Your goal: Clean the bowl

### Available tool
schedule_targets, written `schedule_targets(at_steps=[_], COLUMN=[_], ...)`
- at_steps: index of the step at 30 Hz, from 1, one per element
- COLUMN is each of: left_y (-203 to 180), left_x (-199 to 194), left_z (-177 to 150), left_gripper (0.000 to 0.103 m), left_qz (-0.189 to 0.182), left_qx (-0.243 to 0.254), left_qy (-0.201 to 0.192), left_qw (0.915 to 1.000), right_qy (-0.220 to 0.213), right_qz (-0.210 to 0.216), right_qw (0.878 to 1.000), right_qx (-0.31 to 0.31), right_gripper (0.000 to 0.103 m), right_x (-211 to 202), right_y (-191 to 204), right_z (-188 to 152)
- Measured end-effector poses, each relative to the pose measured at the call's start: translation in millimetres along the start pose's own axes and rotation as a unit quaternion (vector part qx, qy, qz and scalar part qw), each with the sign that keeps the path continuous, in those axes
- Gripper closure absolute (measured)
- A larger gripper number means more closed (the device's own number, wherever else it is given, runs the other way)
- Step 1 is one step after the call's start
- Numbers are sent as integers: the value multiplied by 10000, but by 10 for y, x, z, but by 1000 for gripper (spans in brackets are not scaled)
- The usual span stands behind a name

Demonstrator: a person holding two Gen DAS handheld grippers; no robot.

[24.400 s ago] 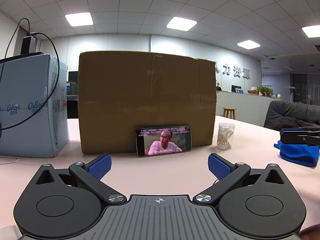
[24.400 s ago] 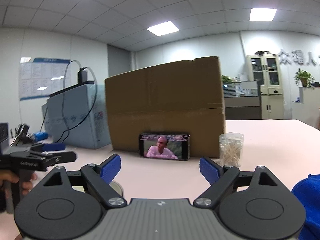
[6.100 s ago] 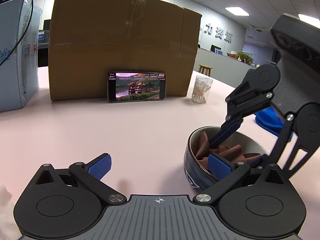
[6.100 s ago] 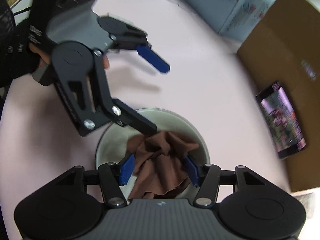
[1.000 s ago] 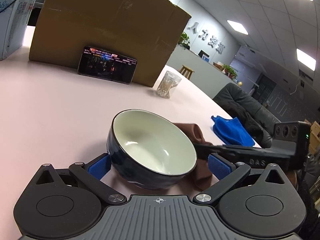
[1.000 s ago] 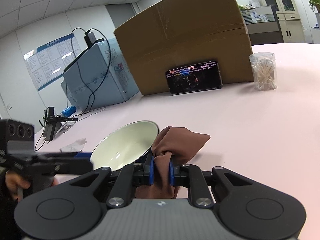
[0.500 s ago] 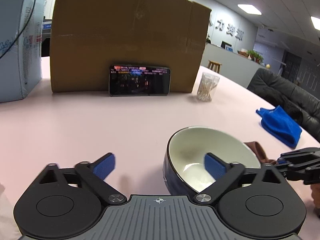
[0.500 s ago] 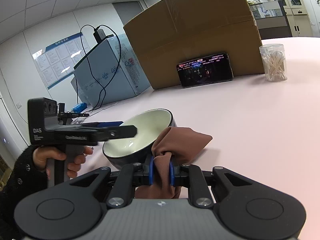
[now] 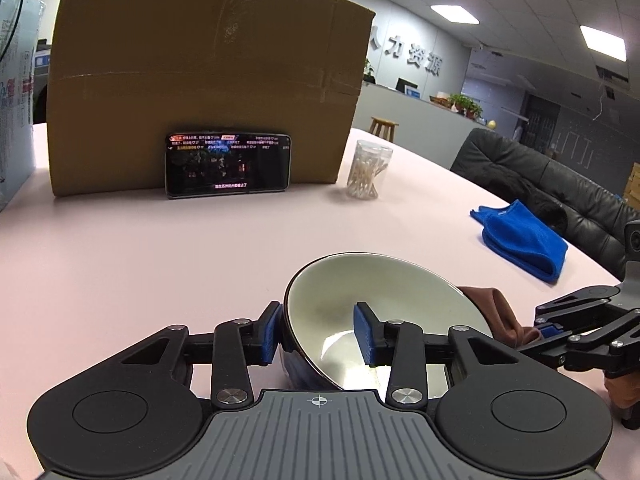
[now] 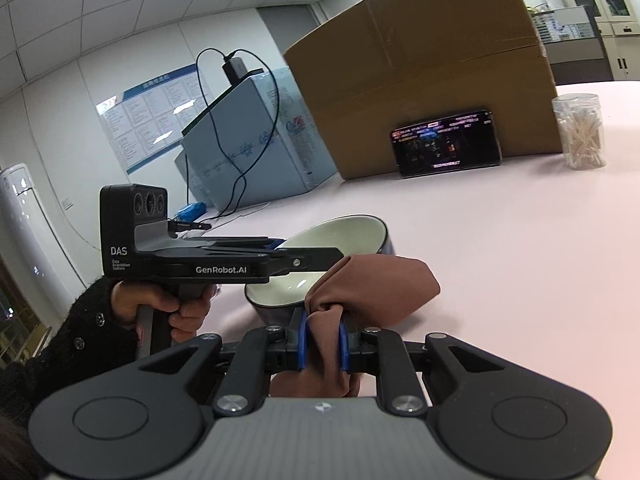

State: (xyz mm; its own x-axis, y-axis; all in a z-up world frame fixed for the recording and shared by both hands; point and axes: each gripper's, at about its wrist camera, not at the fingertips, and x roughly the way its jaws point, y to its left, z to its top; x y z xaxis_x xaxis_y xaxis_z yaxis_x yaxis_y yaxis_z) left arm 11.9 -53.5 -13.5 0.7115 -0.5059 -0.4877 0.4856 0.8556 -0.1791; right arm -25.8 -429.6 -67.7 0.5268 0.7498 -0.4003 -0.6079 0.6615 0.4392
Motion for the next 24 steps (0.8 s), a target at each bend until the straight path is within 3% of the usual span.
schedule_targets(at_steps=[9, 19, 24], left_y=[-79, -114, -92], left_x=[9, -4, -12], left_z=[-23, -39, -45], left_gripper=[64, 64, 64], left_qz=[74, 130, 104], left_qx=[175, 300, 261], left_qy=[-28, -51, -54], left_qw=[9998, 9995, 9996], right_qy=[-150, 29, -86], right_qz=[-104, 355, 196], right_qw=[9992, 9994, 9997], right_qx=[363, -39, 74], right_gripper=[84, 83, 84], right_x=[-4, 60, 20], right_y=[-117, 61, 33], right_z=[35, 3, 9])
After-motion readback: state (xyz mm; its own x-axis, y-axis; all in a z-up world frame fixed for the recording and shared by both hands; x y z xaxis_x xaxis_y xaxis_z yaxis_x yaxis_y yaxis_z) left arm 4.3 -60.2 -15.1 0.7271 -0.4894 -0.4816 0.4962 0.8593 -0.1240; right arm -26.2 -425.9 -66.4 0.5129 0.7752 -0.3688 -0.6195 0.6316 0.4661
